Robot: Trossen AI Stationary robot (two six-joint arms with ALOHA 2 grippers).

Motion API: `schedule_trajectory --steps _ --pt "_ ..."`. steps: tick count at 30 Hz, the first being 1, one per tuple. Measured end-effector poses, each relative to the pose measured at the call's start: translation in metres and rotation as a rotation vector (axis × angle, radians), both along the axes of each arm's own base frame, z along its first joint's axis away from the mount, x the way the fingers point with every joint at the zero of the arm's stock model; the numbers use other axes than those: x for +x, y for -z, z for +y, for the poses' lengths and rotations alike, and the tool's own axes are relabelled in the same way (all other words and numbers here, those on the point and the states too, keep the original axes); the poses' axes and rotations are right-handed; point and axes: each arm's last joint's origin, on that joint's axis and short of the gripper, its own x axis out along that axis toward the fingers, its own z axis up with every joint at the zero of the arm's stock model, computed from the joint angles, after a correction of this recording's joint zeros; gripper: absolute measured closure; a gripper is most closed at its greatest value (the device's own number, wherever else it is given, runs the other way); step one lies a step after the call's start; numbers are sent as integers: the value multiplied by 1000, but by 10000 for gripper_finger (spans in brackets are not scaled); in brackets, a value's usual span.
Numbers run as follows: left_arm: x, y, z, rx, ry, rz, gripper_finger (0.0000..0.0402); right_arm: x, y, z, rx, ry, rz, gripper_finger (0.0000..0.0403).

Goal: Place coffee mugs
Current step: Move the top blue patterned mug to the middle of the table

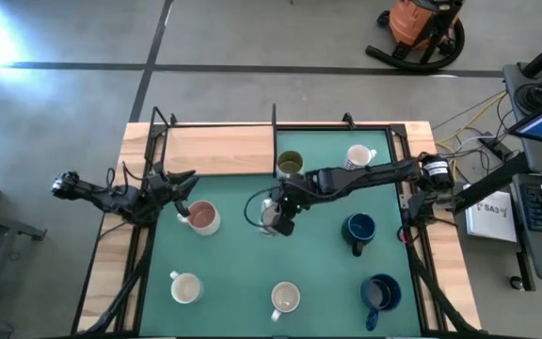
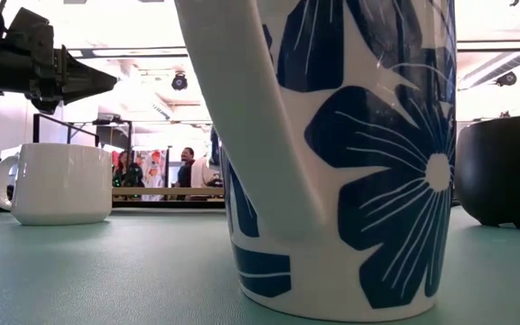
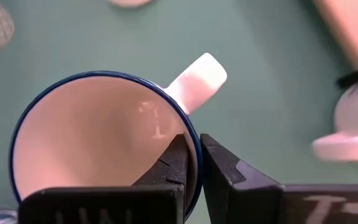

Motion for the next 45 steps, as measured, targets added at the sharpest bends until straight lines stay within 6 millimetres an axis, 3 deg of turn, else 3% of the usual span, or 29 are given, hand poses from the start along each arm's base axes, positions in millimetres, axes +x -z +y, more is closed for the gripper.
schedule_trajectory --steps 11,21,24,31,45 --pt "0 0 0 0 0 0 310 6 -9 -43 -33 69 -78 389" --pt "0 0 0 0 0 0 310 13 -16 -52 -59 70 -188 389" --pt "0 0 0 0 0 0 310 19 -13 -53 -70 61 -214 389" --pt "0 0 0 1 0 3 310 35 17 -59 -74 57 -164 389" --pt "0 1 0 4 -1 11 310 49 36 -70 -118 97 -113 383"
